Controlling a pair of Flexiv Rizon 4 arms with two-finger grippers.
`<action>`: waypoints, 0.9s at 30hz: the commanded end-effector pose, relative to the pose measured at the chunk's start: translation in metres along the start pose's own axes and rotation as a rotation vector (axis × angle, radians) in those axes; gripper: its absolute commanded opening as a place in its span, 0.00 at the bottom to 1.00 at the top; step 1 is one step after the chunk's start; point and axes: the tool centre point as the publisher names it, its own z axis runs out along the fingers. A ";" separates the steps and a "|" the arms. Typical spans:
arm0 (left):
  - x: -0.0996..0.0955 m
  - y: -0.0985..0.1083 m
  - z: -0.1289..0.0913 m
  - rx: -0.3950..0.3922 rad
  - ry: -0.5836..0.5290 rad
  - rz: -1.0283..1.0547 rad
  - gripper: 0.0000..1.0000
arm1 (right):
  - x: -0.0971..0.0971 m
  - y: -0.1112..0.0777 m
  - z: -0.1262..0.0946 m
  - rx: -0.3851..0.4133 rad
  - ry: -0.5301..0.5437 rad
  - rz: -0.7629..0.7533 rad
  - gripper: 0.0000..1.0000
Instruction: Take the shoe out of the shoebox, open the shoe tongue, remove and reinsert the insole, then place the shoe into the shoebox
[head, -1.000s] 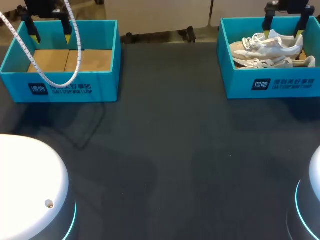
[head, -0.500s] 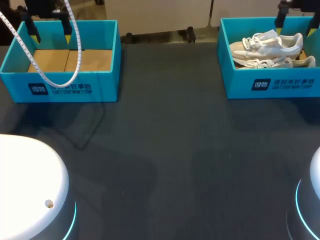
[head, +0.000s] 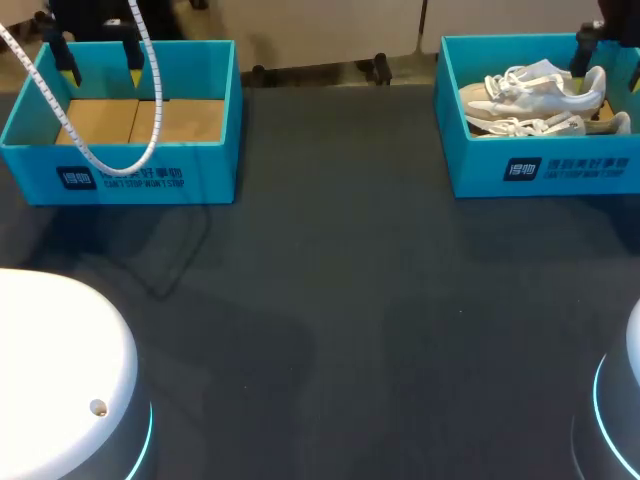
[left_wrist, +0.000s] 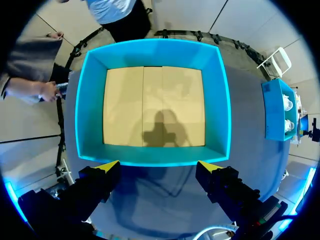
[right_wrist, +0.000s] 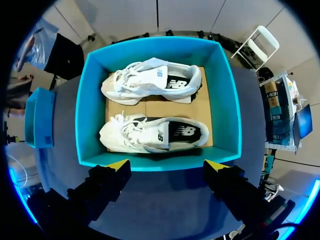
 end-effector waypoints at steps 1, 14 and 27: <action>0.000 0.000 0.000 -0.001 -0.001 0.000 1.00 | -0.006 0.003 0.013 0.010 -0.001 -0.011 1.00; 0.000 0.000 0.000 -0.001 -0.001 0.000 1.00 | -0.035 0.005 0.041 0.006 -0.031 0.010 0.90; 0.000 0.000 0.000 -0.001 -0.001 0.000 1.00 | -0.051 0.001 0.066 0.021 -0.011 0.031 0.79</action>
